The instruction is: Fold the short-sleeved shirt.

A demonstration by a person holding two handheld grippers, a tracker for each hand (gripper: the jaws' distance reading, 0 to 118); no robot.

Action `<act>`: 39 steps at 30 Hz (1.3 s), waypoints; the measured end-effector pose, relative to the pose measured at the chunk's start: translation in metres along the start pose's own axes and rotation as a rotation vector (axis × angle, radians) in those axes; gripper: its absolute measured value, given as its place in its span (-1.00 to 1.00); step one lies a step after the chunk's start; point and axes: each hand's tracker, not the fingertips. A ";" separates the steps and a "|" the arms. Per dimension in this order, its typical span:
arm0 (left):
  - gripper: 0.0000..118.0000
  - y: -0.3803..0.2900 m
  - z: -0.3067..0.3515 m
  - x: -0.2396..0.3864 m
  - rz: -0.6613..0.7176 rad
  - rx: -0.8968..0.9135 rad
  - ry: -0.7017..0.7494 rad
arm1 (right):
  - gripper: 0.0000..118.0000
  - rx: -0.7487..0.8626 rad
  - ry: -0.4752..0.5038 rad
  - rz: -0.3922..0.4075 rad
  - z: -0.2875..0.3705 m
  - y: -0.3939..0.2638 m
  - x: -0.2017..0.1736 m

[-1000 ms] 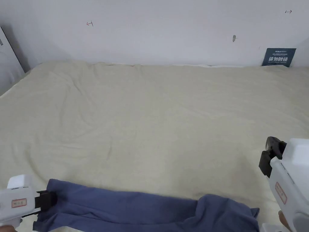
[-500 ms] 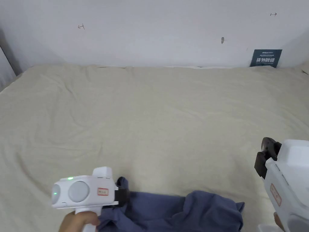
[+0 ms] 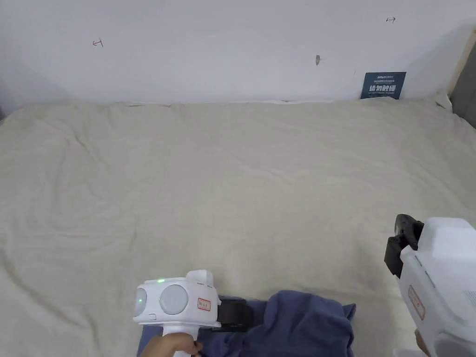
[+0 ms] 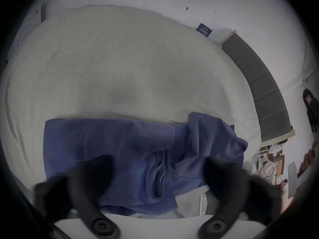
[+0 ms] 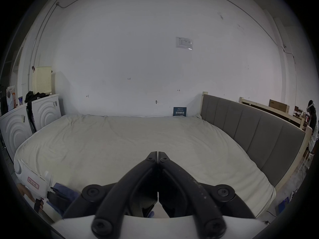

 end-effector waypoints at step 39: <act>-0.99 -0.082 -0.028 0.030 -0.211 0.222 0.180 | -0.98 -0.039 0.014 0.002 -0.002 -0.001 0.005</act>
